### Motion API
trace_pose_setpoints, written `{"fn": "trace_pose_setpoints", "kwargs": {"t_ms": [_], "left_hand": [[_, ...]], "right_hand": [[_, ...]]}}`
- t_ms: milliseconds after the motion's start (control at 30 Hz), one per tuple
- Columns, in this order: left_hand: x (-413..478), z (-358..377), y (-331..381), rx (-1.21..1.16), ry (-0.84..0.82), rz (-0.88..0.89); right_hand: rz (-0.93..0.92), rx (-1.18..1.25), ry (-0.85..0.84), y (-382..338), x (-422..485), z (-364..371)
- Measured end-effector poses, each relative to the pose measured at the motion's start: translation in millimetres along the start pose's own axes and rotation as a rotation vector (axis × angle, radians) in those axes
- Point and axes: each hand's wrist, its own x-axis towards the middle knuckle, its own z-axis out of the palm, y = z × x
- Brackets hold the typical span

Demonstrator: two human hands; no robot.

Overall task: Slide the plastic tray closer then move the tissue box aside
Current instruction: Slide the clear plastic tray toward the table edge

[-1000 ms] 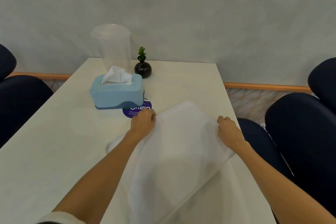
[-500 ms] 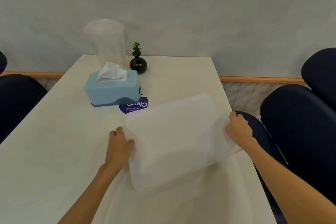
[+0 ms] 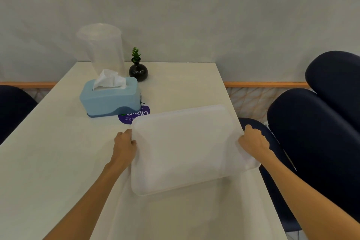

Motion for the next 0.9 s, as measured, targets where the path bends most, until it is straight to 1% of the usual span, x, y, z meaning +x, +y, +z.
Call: {"fn": "trace_pose_setpoints", "kwargs": {"t_ms": [267, 500, 900], "left_hand": [[27, -9, 6, 0.024, 0.065, 0.077], [26, 6, 12, 0.016, 0.026, 0.127], [13, 1, -1, 0.023, -0.016, 0.131]], "right_hand": [[0.009, 0.063, 0.031, -4, -11, 1], [0.069, 0.080, 0.014, 12, -25, -6], [0.067, 0.079, 0.002, 13, -45, -2]]}}
